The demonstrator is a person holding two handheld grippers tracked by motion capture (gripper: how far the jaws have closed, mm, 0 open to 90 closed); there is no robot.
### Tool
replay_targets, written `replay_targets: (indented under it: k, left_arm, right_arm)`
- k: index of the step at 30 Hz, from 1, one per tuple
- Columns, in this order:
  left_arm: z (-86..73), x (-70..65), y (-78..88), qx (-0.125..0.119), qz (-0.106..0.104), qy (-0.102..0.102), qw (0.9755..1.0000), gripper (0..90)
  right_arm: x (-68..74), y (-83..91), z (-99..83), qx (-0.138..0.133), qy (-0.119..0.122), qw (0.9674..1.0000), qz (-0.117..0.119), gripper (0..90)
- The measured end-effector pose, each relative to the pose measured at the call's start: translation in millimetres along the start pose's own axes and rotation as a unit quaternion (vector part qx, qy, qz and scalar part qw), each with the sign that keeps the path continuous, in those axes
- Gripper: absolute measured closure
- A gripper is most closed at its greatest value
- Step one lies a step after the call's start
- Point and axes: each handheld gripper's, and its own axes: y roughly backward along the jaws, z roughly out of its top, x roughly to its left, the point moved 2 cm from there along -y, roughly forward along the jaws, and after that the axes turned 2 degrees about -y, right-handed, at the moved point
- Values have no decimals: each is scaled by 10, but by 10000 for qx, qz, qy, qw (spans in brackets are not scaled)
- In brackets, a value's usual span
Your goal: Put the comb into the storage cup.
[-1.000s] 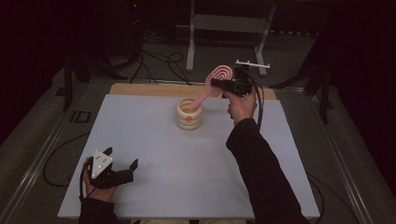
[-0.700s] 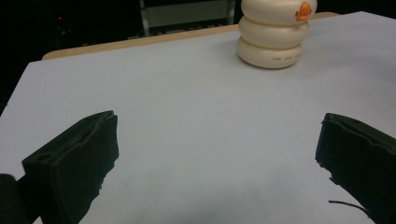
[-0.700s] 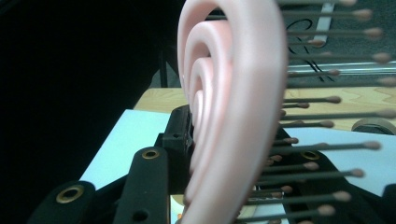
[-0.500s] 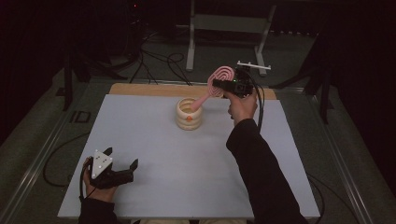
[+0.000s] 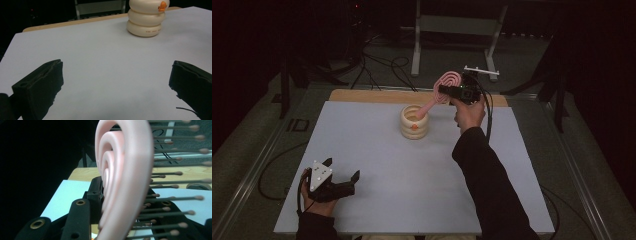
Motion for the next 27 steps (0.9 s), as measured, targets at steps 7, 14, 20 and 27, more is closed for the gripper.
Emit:
replay_targets:
  k: [7, 14, 20, 27]
  left_arm:
    - [-1, 1, -1, 0, -3, 3, 10000, 2]
    - [1, -2, 4, -11, -5, 2, 10000, 2]
    - [2, 4, 9, -25, 1, 18, 10000, 2]
    - [3, 1, 11, -29, -2, 17, 10000, 2]
  right_arm:
    - [4, -42, -16, 43, 2, 10000, -28, 637]
    - [33, -105, -63, 99, 58, 9999, -40, 637]
    - [43, -158, -105, 134, 45, 9999, -38, 637]
    - [42, -225, -167, 179, 31, 9998, -48, 637]
